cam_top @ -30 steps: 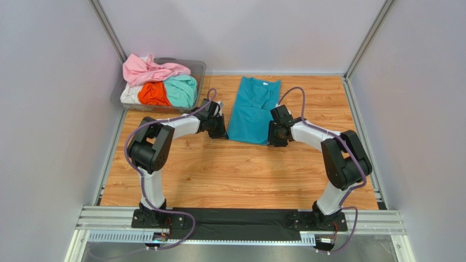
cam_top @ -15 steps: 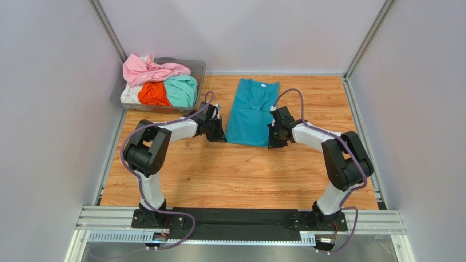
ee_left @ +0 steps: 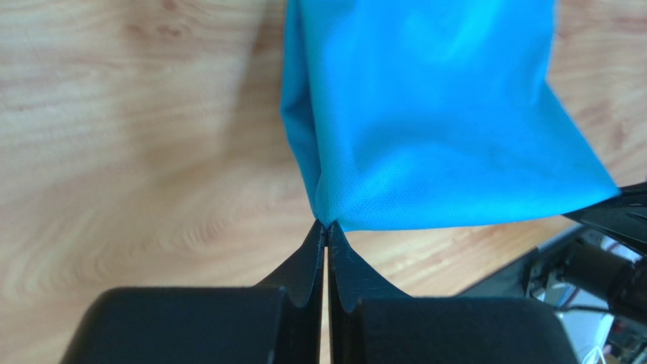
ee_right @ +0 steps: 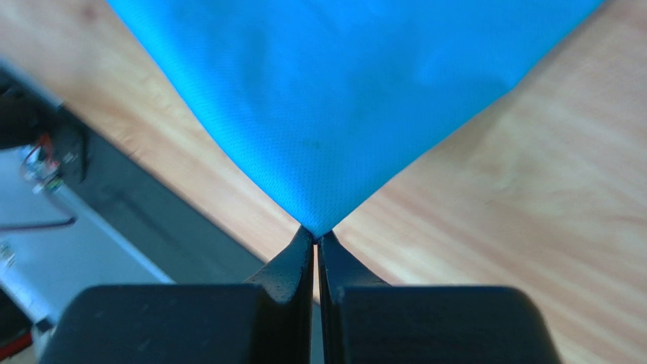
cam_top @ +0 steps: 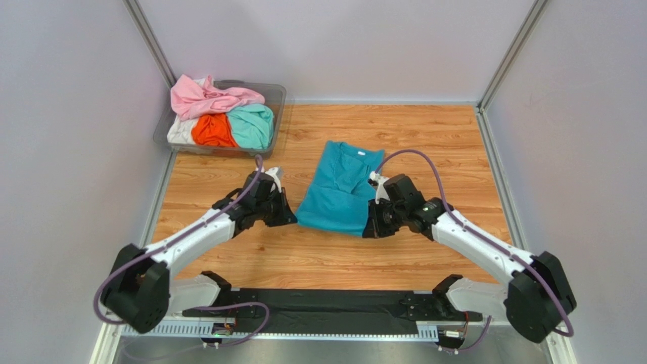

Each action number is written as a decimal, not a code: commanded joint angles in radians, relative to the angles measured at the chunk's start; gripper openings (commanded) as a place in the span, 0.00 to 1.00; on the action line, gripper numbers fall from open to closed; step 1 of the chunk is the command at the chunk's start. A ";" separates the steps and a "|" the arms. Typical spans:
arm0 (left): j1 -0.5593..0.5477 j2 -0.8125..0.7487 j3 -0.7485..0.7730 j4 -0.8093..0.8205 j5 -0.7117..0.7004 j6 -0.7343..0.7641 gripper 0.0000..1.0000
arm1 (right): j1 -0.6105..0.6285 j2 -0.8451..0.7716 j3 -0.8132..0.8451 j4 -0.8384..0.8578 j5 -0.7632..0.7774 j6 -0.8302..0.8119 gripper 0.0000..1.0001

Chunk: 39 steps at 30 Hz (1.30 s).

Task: Fold and stack the t-shirts
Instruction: Fold the tshirt

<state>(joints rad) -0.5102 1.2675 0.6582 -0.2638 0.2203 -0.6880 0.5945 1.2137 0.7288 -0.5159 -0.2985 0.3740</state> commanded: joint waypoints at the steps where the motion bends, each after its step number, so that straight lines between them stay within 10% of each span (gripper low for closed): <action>1: -0.056 -0.173 -0.014 -0.138 -0.099 -0.033 0.00 | 0.050 -0.114 -0.015 -0.096 -0.117 0.083 0.00; 12: -0.097 -0.622 -0.023 -0.285 -0.119 -0.088 0.00 | 0.133 -0.327 0.011 -0.197 -0.324 0.213 0.00; 39: -0.096 -0.195 0.299 -0.167 -0.219 0.036 0.00 | -0.185 -0.155 0.207 -0.303 -0.235 0.063 0.00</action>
<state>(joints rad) -0.6083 1.0321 0.8917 -0.4877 0.0338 -0.7006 0.4522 1.0248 0.8948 -0.7956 -0.5140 0.4740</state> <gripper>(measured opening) 0.006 0.007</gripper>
